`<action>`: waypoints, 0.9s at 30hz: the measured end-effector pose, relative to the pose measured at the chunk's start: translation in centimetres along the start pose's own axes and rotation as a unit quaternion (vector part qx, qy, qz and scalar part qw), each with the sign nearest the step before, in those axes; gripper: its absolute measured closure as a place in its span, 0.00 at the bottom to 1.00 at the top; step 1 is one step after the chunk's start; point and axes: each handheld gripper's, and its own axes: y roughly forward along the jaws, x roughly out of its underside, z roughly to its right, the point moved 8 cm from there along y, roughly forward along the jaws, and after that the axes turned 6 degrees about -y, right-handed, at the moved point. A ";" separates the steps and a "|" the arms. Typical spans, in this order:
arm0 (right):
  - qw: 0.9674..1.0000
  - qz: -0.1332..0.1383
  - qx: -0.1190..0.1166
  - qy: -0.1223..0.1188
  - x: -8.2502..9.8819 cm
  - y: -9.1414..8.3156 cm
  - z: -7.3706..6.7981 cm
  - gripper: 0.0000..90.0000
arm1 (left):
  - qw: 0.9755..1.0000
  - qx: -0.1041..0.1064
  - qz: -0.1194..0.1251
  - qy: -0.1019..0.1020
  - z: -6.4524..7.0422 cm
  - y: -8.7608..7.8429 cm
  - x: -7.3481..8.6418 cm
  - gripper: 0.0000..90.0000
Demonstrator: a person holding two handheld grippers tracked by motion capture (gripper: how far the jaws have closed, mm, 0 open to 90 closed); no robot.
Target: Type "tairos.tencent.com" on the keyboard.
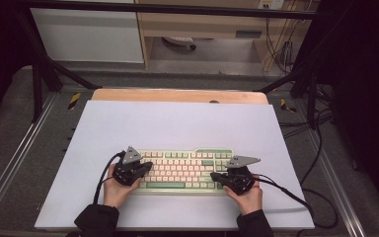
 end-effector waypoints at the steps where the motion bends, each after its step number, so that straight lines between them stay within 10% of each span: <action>1: 1.000 0.000 0.000 0.000 0.0 0.0 0.0 1.00 | 1.000 0.001 0.000 0.000 0.0 0.1 0.1 1.00; 27: 1.000 0.006 0.003 0.000 -0.2 -0.3 0.0 1.00 | 1.000 0.010 0.010 0.004 0.4 -1.6 -0.2 1.00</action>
